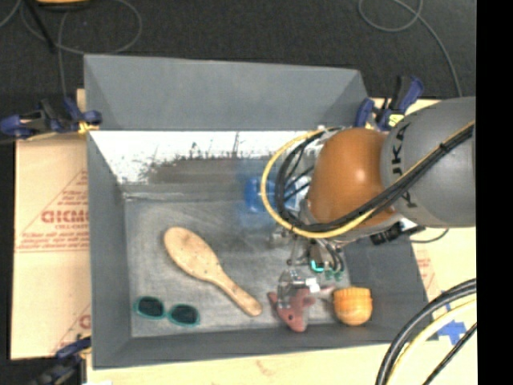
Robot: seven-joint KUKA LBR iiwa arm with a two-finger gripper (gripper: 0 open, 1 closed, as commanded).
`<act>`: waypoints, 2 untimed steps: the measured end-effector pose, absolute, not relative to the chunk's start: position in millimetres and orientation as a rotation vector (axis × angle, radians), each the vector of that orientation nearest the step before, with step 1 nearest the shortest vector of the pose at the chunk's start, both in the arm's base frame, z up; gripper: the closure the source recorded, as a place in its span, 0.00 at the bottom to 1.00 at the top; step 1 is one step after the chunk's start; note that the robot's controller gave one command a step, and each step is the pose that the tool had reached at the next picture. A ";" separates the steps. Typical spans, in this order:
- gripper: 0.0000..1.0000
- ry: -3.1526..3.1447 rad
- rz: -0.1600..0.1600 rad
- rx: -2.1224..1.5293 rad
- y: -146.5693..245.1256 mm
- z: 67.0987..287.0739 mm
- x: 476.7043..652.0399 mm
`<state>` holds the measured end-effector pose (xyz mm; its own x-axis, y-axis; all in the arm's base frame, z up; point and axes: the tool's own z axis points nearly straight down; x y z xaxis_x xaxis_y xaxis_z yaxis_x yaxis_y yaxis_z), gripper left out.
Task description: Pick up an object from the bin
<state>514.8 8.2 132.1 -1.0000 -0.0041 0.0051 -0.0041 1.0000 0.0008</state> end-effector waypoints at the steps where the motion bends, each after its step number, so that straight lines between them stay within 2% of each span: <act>1: 0.00 -3.144 -0.001 0.007 8.3 136.3 516.7; 2: 1.00 -3.088 0.000 0.558 -19.3 72.8 483.5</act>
Offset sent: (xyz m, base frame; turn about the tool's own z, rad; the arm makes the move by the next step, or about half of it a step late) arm -0.0313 -0.0267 -0.0606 -0.3560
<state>483.5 -19.3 72.8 -0.9367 -0.3500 0.0032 -0.3500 0.9367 0.0003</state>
